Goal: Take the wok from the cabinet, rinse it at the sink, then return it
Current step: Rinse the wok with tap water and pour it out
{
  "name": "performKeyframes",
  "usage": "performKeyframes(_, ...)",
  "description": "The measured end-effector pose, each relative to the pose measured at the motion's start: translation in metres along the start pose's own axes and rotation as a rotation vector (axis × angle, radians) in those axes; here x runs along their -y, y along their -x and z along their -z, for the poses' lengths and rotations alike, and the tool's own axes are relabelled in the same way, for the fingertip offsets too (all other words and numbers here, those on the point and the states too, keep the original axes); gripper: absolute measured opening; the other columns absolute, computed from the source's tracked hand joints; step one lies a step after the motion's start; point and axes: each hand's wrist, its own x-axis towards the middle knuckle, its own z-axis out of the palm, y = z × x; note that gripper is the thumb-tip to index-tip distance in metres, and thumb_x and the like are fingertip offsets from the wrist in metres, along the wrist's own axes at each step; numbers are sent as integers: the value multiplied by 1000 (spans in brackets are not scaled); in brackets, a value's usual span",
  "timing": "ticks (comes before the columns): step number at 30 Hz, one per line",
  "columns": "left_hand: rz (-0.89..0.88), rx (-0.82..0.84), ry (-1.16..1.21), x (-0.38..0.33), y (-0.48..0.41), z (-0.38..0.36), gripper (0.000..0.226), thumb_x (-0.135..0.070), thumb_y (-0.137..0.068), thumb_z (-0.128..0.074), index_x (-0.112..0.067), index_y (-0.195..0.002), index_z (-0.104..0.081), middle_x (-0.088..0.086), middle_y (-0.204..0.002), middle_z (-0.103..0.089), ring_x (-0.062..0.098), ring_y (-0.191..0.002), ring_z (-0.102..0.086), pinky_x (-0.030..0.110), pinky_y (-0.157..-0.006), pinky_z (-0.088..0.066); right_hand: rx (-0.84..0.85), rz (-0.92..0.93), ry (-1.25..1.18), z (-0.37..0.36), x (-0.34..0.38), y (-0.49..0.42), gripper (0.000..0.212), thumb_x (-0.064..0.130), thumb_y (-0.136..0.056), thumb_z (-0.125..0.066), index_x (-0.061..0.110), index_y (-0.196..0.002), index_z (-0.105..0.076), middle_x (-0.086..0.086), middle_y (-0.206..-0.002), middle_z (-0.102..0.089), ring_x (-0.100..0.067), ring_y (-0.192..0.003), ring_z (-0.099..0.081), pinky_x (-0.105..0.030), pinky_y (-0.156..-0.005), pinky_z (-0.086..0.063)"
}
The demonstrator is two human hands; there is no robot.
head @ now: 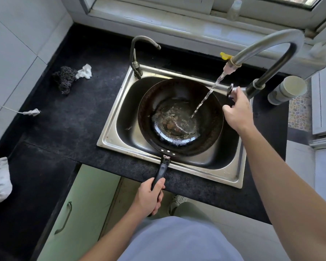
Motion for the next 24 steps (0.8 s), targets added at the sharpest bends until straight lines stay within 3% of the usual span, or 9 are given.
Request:
performKeyframes(3,8,11,10,-1,0,1,35,-34,-100,-49,-1,-93,-55,5,-57,-48,16,-37,-37,23,-34,-30,-146,-48,-105,-7,-3,43,55,14,-90,-60,13,-144,-48,-3,-127,-62,-16,-113,-60,-18,-95,-47)
performKeyframes(4,10,17,10,-1,0,2,35,-35,-100,-49,-1,-93,-55,5,-58,-48,15,-37,-37,23,-34,-30,-152,-65,-114,-13,-4,62,53,13,-92,-61,11,-144,-48,-2,-119,-64,-15,-104,-62,-16,-89,-47)
performKeyframes(8,20,43,16,-2,2,4,35,-36,-100,-50,-2,-94,-56,5,-60,-49,14,-38,-38,23,-35,-31,16,-168,-139,-55,-16,132,38,14,-93,-63,14,-130,-57,3,-91,-69,-11,-85,-65,-29,-81,-50)
performKeyframes(12,42,52,52,-3,2,5,36,-35,-100,-50,0,-96,-55,5,-58,-48,14,-37,-37,22,-35,-30,211,-311,-297,-99,-18,182,4,14,-94,-63,11,-97,-65,-10,-81,-74,-24,-72,-73,-40,-72,-62)
performKeyframes(15,18,55,45,-3,1,5,36,-33,-100,-51,2,-93,-55,5,-56,-50,16,-36,-37,22,-36,-31,292,-445,-392,-122,-9,203,20,26,-98,-62,8,-92,-69,-10,-77,-76,-29,-72,-75,-41,-72,-64)
performKeyframes(19,-32,70,24,-4,2,5,33,-29,-101,-48,-1,-84,-54,6,-55,-52,17,-35,-39,24,-35,-33,402,-530,-553,-142,-1,199,37,39,-95,-66,4,-87,-72,-3,-73,-72,-17,-66,-72,-32,-69,-61)
performKeyframes(22,-35,71,22,-5,3,7,35,-28,-102,-48,-3,-78,-52,5,-53,-51,16,-33,-39,24,-34,-32,501,-645,-727,-150,10,192,38,38,-94,-69,0,-99,-73,-9,-89,-79,-26,-86,-77,-39,-85,-59)
performKeyframes(24,-34,62,11,-4,4,9,37,-30,-102,-48,-3,-76,-53,5,-50,-51,16,-32,-39,23,-34,-32,524,-683,-786,-152,13,192,37,34,-93,-71,-1,-105,-72,-10,-94,-80,-25,-91,-77,-39,-87,-58)
